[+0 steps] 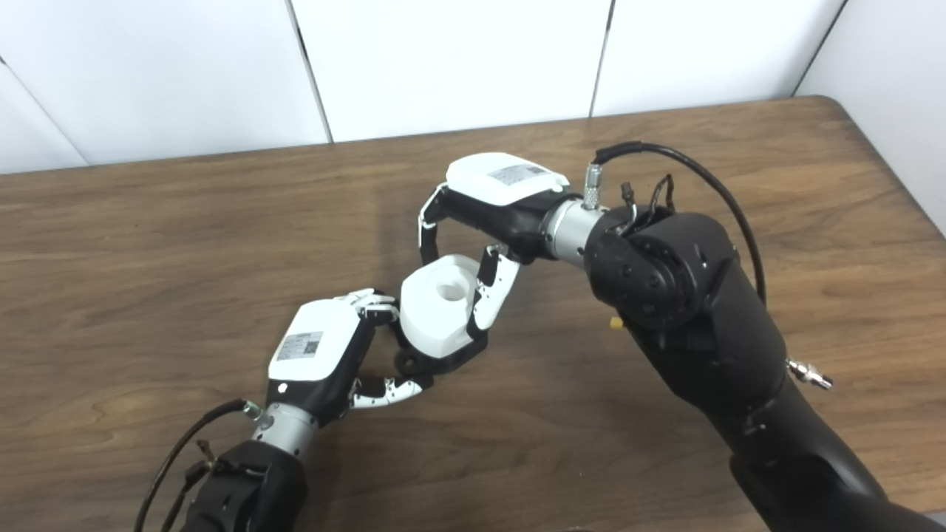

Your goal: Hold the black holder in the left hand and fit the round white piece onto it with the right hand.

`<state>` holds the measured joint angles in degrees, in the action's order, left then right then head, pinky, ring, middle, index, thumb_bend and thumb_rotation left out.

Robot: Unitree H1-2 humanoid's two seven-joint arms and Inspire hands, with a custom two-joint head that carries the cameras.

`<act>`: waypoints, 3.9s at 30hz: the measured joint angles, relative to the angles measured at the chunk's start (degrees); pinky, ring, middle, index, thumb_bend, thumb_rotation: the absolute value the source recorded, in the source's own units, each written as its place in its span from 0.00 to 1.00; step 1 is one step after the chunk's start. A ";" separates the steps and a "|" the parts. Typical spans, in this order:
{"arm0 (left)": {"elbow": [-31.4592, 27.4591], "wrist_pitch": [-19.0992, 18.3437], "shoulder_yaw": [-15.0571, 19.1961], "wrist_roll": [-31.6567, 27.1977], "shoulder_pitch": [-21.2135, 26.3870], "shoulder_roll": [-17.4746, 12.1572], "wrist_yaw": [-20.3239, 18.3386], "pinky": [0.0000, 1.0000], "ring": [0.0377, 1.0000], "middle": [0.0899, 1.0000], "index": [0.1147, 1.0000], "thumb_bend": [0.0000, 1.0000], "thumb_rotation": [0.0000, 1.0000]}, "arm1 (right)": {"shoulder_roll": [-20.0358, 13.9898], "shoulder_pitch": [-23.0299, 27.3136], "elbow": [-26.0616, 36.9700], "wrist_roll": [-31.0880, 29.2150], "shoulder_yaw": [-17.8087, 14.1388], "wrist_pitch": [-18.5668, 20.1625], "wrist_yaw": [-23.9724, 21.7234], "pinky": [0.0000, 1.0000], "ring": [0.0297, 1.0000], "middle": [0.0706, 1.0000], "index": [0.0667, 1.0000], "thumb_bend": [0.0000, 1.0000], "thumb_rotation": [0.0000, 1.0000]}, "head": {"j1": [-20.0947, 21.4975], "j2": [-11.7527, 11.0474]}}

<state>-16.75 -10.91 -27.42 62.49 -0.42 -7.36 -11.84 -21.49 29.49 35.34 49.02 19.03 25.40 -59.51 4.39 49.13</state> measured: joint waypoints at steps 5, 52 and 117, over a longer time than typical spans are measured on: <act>0.00 -0.05 -0.10 0.18 0.05 0.09 -0.01 0.81 0.84 0.74 0.42 0.51 0.05 | 0.00 0.00 -0.13 0.05 0.02 -0.02 0.04 0.81 0.90 0.77 0.45 0.53 0.14 | -0.26 0.26; -0.32 -1.68 -0.37 0.77 0.39 1.23 -1.55 0.82 0.86 0.76 0.42 0.51 0.05 | 0.43 -2.38 -2.20 0.94 2.99 -3.32 3.11 0.79 0.89 0.78 0.45 0.53 0.14 | 0.00 1.41; 1.17 -1.96 -1.60 1.29 1.72 1.54 -0.67 0.83 0.84 0.74 0.42 0.52 0.05 | -1.49 7.37 -2.75 -5.83 0.56 1.00 -5.49 0.84 0.92 0.87 0.77 1.00 0.48 | -0.09 0.79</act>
<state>-15.58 -12.87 -29.02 63.77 1.30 -5.81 -12.51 -22.98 36.86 32.58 43.20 19.60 26.40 -65.01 4.31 49.92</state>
